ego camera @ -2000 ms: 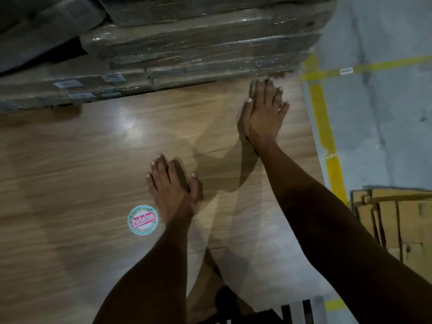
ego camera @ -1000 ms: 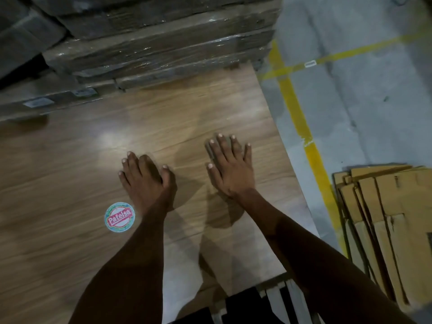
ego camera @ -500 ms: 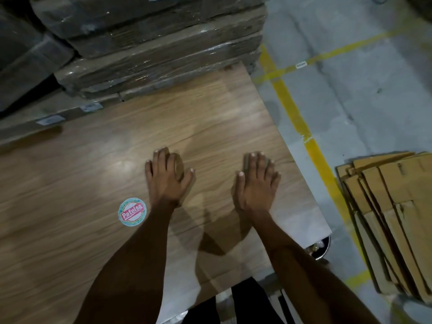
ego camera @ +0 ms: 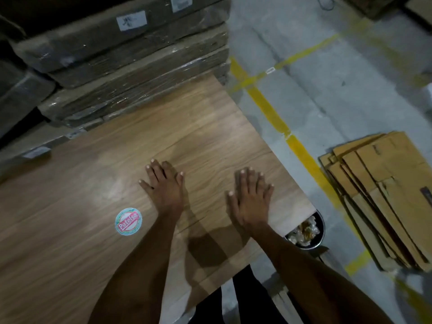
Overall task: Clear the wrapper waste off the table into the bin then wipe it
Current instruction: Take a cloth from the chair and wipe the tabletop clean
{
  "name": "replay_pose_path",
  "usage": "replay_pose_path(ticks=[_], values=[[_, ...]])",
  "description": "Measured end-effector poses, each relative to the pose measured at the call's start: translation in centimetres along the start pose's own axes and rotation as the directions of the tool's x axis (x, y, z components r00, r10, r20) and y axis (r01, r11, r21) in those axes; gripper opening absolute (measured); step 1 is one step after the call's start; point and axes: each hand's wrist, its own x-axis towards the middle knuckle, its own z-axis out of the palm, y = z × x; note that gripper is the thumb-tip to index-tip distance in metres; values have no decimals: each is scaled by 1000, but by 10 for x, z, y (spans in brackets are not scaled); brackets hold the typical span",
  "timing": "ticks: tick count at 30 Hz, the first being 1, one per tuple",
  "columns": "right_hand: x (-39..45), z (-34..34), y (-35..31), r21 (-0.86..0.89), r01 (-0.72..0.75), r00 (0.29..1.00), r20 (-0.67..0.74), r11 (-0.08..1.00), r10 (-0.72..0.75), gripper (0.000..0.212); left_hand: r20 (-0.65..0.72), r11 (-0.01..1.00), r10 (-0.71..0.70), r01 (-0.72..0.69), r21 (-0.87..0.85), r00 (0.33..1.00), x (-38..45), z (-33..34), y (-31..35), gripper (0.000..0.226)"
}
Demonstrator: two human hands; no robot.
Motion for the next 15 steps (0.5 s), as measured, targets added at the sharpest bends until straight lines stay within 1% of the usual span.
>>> replay_pose_path(ticks=[1, 2, 3, 4, 5, 6, 7, 8, 9, 10, 11, 15], values=[[-6, 0, 6, -30, 139, 990, 41, 990, -138, 76, -3, 999, -33, 34, 9, 999, -2, 2, 6, 63], [-10, -2, 15, -59, 289, 956, 76, 955, -285, 77, 5, 998, -66, 66, 15, 998, -3, 3, 13, 60], [-12, -5, 26, -86, 401, 914, 96, 912, -393, 76, 22, 995, -99, 98, 15, 995, -3, 5, 21, 57], [-13, -7, 36, -99, 451, 892, 102, 887, -441, 75, 43, 990, -138, 138, -2, 989, -2, 5, 31, 53], [-14, -9, 45, -94, 424, 905, 87, 901, -417, 73, 61, 982, -181, 184, -40, 981, 0, 6, 39, 49], [-17, -10, 50, -74, 323, 946, 57, 943, -320, 72, 81, 966, -230, 237, -102, 970, 3, 5, 47, 47], [-20, -11, 52, -40, 184, 983, 31, 982, -183, 71, 96, 944, -271, 284, -166, 958, 6, 6, 54, 47], [-25, -10, 51, -12, 68, 998, 11, 998, -68, 72, 100, 922, -310, 324, -212, 946, 9, 5, 59, 49], [-30, -9, 49, 2, 9, 1000, 0, 1000, -9, 73, 89, 905, -340, 351, -242, 936, 11, 3, 62, 52], [-35, -6, 46, 6, 4, 1000, -1, 1000, -4, 75, 78, 895, -356, 363, -258, 931, 11, 2, 65, 54], [-41, -4, 45, 1, 40, 999, 11, 999, -40, 77, 87, 887, -363, 373, -273, 928, 8, 2, 68, 57], [-58, 1, 50, -66, 269, 963, 41, 961, -267, 75, 99, 879, -333, 346, -328, 938, -3, 3, 71, 63]])
